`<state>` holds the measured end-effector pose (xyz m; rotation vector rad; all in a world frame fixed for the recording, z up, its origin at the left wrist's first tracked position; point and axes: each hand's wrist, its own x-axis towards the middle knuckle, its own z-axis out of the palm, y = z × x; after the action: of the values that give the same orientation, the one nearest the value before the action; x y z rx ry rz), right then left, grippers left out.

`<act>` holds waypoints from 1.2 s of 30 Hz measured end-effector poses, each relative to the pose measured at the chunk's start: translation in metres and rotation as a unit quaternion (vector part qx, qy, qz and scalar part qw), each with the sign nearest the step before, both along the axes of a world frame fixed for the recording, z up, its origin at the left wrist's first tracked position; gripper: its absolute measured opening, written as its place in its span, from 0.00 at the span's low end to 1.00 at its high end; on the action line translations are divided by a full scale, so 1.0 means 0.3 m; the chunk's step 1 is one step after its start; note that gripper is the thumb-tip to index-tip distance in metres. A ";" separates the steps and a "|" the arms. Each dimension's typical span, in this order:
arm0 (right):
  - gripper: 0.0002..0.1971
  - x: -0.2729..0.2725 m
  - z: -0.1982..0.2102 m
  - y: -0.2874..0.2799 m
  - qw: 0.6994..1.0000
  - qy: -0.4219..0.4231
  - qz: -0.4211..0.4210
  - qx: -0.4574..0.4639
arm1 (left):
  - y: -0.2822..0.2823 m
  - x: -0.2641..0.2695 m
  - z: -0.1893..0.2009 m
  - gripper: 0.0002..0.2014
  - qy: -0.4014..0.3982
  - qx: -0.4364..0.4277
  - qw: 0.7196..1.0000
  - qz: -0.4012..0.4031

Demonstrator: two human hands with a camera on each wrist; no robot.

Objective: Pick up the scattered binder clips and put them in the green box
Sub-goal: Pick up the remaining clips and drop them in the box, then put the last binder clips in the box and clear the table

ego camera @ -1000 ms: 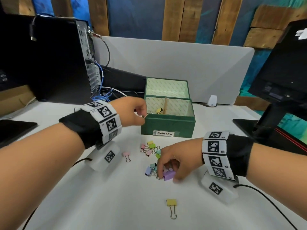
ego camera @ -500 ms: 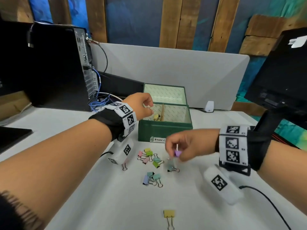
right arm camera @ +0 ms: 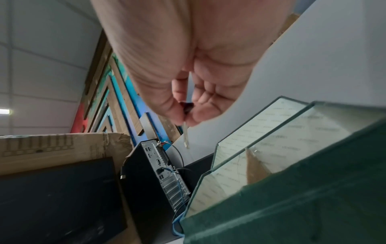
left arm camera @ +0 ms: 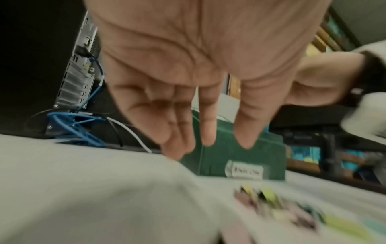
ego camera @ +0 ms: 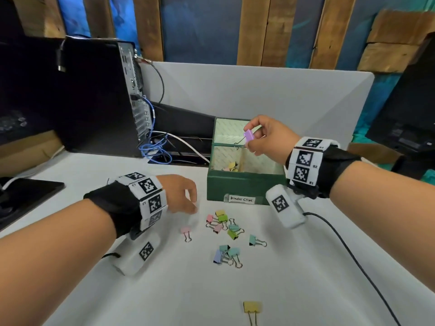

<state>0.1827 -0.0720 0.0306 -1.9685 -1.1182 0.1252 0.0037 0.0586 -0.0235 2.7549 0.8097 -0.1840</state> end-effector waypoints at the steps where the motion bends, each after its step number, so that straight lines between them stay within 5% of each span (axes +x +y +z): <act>1: 0.12 0.002 -0.002 0.024 1.000 -0.002 -0.013 0.013 | -0.010 -0.012 -0.013 0.13 0.035 -0.008 0.999 0.003; 9: 0.25 -0.006 -0.069 0.116 0.995 -0.042 -0.006 -0.085 | -0.027 -0.051 -0.064 0.22 0.074 -0.027 0.997 -0.027; 13: 0.17 -0.023 -0.076 0.046 0.987 -0.082 0.036 -0.133 | -0.021 -0.054 -0.060 0.24 0.079 -0.038 0.995 -0.043; 19: 0.07 -0.144 -0.089 -0.133 0.888 -0.116 0.244 -0.371 | -0.052 -0.031 -0.071 0.23 0.088 -0.031 0.993 -0.076; 28: 0.16 -0.340 -0.177 -0.247 0.773 -0.127 0.428 -0.452 | -0.100 -0.008 -0.076 0.28 0.071 0.029 0.994 -0.084; 31: 0.12 -0.343 -0.214 -0.244 0.776 -0.151 0.421 -0.444 | -0.104 0.004 -0.068 0.33 0.085 0.039 0.993 -0.076; 36: 0.07 -0.268 -0.236 -0.222 0.826 -0.176 0.327 -0.423 | -0.118 0.018 -0.077 0.31 0.081 0.037 0.994 -0.071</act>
<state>0.1023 -0.1385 -0.0401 -2.2880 -2.2490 0.7633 0.0090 0.0231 -0.0468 2.8982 0.6718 -0.4167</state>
